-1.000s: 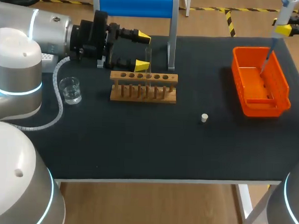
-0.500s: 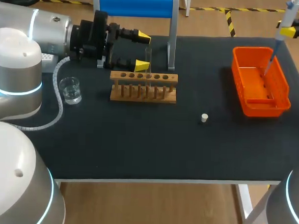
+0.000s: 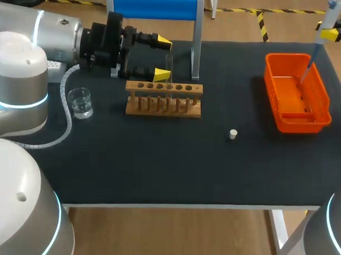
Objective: Invert the test tube, pick up the pipette, mount the tip to pipette, aspirate from beaker and dispense into the tube, eject the tip, return the pipette, and cap with the stopper.
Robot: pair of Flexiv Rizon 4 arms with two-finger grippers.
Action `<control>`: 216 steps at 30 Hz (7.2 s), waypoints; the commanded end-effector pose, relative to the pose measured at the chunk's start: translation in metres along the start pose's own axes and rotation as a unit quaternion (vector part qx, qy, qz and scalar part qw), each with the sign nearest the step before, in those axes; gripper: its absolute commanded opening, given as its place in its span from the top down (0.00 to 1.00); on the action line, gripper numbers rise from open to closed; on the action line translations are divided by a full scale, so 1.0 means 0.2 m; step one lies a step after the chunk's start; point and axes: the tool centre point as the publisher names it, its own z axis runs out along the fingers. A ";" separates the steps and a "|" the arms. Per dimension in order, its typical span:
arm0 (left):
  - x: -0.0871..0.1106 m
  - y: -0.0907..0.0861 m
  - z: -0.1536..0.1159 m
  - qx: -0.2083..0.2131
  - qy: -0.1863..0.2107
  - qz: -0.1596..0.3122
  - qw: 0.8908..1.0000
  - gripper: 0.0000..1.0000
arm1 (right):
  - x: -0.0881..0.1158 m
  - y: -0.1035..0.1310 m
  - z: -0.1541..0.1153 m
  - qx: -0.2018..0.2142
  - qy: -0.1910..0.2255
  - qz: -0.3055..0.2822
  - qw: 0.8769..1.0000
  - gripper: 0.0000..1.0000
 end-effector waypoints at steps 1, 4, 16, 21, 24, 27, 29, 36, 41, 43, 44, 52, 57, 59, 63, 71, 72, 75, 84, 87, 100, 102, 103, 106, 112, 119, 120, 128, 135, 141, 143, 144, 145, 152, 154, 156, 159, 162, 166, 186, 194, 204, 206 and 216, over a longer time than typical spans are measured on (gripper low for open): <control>0.00 0.00 0.00 0.000 0.000 0.000 1.000 0.00 | -0.02 0.01 -0.02 -0.002 0.021 -0.002 1.000 1.00; 0.00 0.00 0.00 0.000 0.000 0.000 1.000 0.00 | -0.01 0.01 -0.02 -0.005 0.026 0.000 1.000 1.00; 0.00 0.00 0.00 0.000 0.000 0.000 1.000 0.00 | 0.00 0.01 -0.03 0.002 0.032 0.004 0.999 1.00; 0.00 0.00 0.00 0.000 0.000 0.000 1.000 0.00 | 0.00 0.01 -0.03 0.002 0.032 0.004 0.999 1.00; 0.00 0.00 0.00 0.000 0.000 0.000 1.000 0.00 | 0.00 0.01 -0.03 0.002 0.032 0.004 0.999 1.00; 0.00 0.00 0.00 0.000 0.000 0.000 1.000 0.00 | 0.00 0.01 -0.03 0.002 0.032 0.004 0.999 1.00; 0.00 0.00 0.00 0.000 0.000 0.000 1.000 0.00 | 0.00 0.01 -0.03 0.002 0.032 0.004 0.999 1.00; 0.00 0.00 0.00 0.000 0.000 0.000 1.000 0.00 | 0.00 0.01 -0.03 0.002 0.032 0.004 0.999 1.00; 0.00 0.00 0.00 0.000 0.000 0.000 1.000 0.00 | 0.00 0.01 -0.03 0.002 0.032 0.004 0.999 1.00; 0.00 0.00 0.00 0.000 0.000 0.000 1.000 0.00 | 0.00 0.01 -0.03 0.002 0.032 0.004 0.999 1.00; 0.00 0.00 0.00 0.000 0.000 0.000 1.000 0.00 | 0.00 0.01 -0.03 0.002 0.032 0.004 0.999 1.00; -0.01 -0.04 0.08 -0.001 -0.001 0.000 1.000 0.00 | 0.00 0.01 -0.03 0.002 0.032 0.004 0.999 1.00; -0.04 -0.09 0.23 -0.006 0.002 -0.001 1.000 0.00 | 0.00 0.01 -0.03 0.002 0.032 0.004 0.999 1.00; -0.06 -0.11 0.29 -0.011 0.005 -0.002 1.000 0.00 | 0.00 0.01 -0.03 0.002 0.032 0.004 0.999 1.00; -0.10 -0.16 0.44 -0.015 0.010 -0.002 1.000 0.00 | 0.00 0.01 -0.03 0.002 0.032 0.004 0.999 1.00; -0.20 -0.29 0.69 -0.025 -0.001 0.000 1.000 0.00 | 0.00 0.01 -0.03 0.002 0.032 0.004 0.999 1.00; -0.21 -0.30 0.72 -0.029 -0.005 -0.001 1.000 0.00 | 0.00 0.01 -0.03 0.002 0.032 0.004 0.999 1.00; -0.26 -0.34 0.80 -0.030 -0.008 -0.002 1.000 0.00 | 0.00 0.01 -0.03 0.002 0.032 0.004 0.999 1.00; -0.39 -0.42 0.96 -0.031 -0.017 0.002 0.999 0.00 | 0.00 0.01 -0.03 0.002 0.032 0.004 0.999 1.00; -0.43 -0.43 0.99 -0.031 -0.025 0.000 0.999 0.00 | 0.00 0.01 -0.03 0.002 0.032 0.004 0.999 1.00; -0.56 -0.49 1.15 -0.018 -0.043 -0.014 0.999 0.00 | 0.00 0.01 -0.03 0.002 0.032 0.004 0.999 1.00; -0.58 -0.50 1.17 -0.022 -0.043 -0.017 0.999 0.00 | 0.00 0.01 -0.03 0.002 0.032 0.004 0.999 1.00; -0.59 -0.51 1.18 -0.025 -0.042 -0.017 0.999 0.00 | 0.00 0.01 -0.03 0.002 0.032 0.004 0.999 1.00; -0.61 -0.53 1.20 -0.039 -0.038 -0.014 0.998 0.20 | 0.00 0.01 -0.03 0.002 0.032 0.004 0.999 1.00; -0.61 -0.53 1.20 -0.039 -0.038 -0.014 0.998 1.00 | 0.00 0.01 -0.03 0.002 0.032 0.004 0.999 1.00; -0.61 -0.53 1.20 -0.039 -0.038 -0.014 0.998 1.00 | 0.00 0.01 -0.03 0.002 0.032 0.004 0.999 1.00; -0.61 -0.53 1.20 -0.039 -0.038 -0.014 0.998 1.00 | 0.00 0.01 -0.03 0.002 0.032 0.004 0.999 1.00; -0.61 -0.53 1.20 -0.039 -0.038 -0.014 0.998 1.00 | 0.00 0.01 -0.03 0.002 0.032 0.004 0.999 1.00; -0.62 -0.53 1.24 -0.026 -0.029 -0.018 0.999 1.00 | 0.00 0.01 -0.03 0.002 0.032 0.004 0.999 1.00; -0.64 -0.55 1.38 -0.002 -0.002 -0.023 1.000 1.00 | 0.00 0.01 -0.03 0.002 0.032 0.004 0.999 1.00; -0.65 -0.56 1.42 -0.001 0.003 -0.025 1.000 1.00 | 0.00 0.01 -0.03 0.002 0.032 0.004 0.999 1.00; -0.65 -0.56 1.43 0.000 0.003 -0.026 1.000 1.00 | 0.00 0.01 -0.03 0.002 0.032 0.004 0.999 1.00; -0.66 -0.57 1.45 0.000 0.003 -0.027 1.000 1.00 | 0.00 0.01 -0.03 0.002 0.032 0.004 0.999 1.00; -0.71 -0.60 1.51 0.009 -0.011 -0.034 0.999 1.00 | 0.00 0.01 -0.03 0.002 0.032 0.004 0.999 1.00; -0.72 -0.61 1.52 0.010 -0.016 -0.035 0.999 1.00 | 0.00 0.01 -0.03 0.002 0.032 0.004 0.999 1.00; -0.73 -0.63 1.53 0.011 -0.018 -0.035 0.999 1.00 | 0.00 0.01 -0.03 0.002 0.032 0.004 0.999 1.00; -0.73 -0.64 1.54 0.012 -0.022 -0.037 0.999 1.00 | 0.00 0.01 -0.03 0.002 0.032 0.004 0.999 1.00; -0.74 -0.67 1.57 0.014 -0.023 -0.038 0.999 1.00 | 0.00 0.01 -0.03 0.002 0.032 0.004 0.999 1.00; -0.75 -0.69 1.60 0.020 -0.022 -0.032 0.999 1.00 | 0.00 0.01 -0.03 0.002 0.032 0.004 0.999 1.00; -0.82 -0.75 1.74 0.041 -0.011 -0.015 0.999 1.00 | 0.00 0.01 -0.03 0.002 0.032 0.004 0.999 1.00; -0.82 -0.73 1.78 0.043 -0.001 -0.021 0.999 1.00 | 0.00 0.01 -0.03 0.002 0.032 0.004 0.999 1.00; -0.82 -0.71 1.80 0.043 0.005 -0.026 0.999 1.00 | 0.00 0.01 -0.03 0.002 0.032 0.004 0.999 1.00; -0.82 -0.71 1.80 0.043 0.005 -0.027 0.999 1.00 | 0.00 0.01 -0.03 0.002 0.032 0.004 0.999 1.00; -0.81 -0.69 1.80 0.038 0.005 -0.031 0.999 1.00 | 0.00 0.01 -0.03 0.002 0.032 0.004 0.999 1.00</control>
